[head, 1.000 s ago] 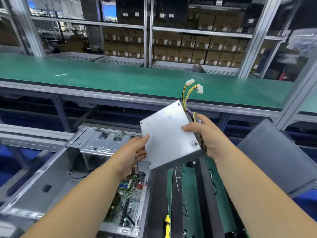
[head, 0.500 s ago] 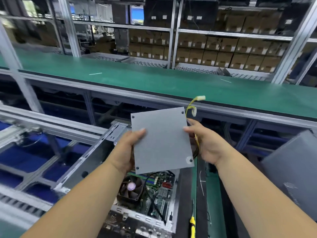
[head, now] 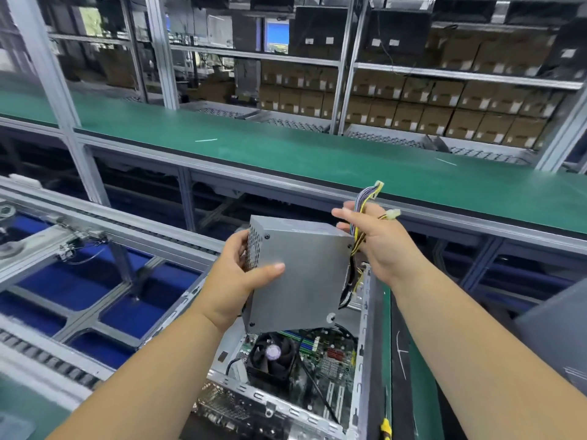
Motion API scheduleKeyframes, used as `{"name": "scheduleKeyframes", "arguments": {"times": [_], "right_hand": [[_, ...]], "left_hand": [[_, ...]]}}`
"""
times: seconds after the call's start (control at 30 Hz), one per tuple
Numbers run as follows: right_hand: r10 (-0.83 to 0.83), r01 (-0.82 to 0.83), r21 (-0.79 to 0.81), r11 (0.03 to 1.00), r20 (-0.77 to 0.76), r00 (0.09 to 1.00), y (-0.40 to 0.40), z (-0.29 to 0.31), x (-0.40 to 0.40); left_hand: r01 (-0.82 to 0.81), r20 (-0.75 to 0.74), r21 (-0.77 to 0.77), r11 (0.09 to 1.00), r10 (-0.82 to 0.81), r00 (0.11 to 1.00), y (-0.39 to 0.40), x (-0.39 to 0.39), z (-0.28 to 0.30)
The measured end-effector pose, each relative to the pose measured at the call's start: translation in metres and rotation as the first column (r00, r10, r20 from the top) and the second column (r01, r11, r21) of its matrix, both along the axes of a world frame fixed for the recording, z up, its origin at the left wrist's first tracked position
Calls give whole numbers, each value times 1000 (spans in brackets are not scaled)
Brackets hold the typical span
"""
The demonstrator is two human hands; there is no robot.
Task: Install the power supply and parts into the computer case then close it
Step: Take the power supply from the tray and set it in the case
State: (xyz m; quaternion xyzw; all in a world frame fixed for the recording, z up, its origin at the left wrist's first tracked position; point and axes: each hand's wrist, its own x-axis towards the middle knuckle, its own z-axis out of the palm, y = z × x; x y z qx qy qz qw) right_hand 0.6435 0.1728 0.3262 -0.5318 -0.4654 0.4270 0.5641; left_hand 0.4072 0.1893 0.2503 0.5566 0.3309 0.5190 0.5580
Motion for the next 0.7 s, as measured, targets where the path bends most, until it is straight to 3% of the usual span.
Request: {"name": "scheduleKeyframes", "arguments": {"times": [0.13,0.27,0.37,0.5,0.7], "right_hand": [[116,-128,24,992,288,951,10,0,-12],[328,-342,-34,939,389,861,22,-1,-20],[371,-411,-27,911,488,790,28,-1,-35],[346,-387,19,922,411,844,38,-2,-54],[392,-389,-54,920,187,901,54,-5,-75]], "left_hand": [[-1,-69,43,999,3,998,4,-16,1],[2,-120,64,998,6,993,10,-34,1],[13,-151,75,997,-2,989,12,-47,3],[32,-179,101,994,-14,984,14,-59,3],[-4,-125,48,999,10,992,13,-73,-5]]}}
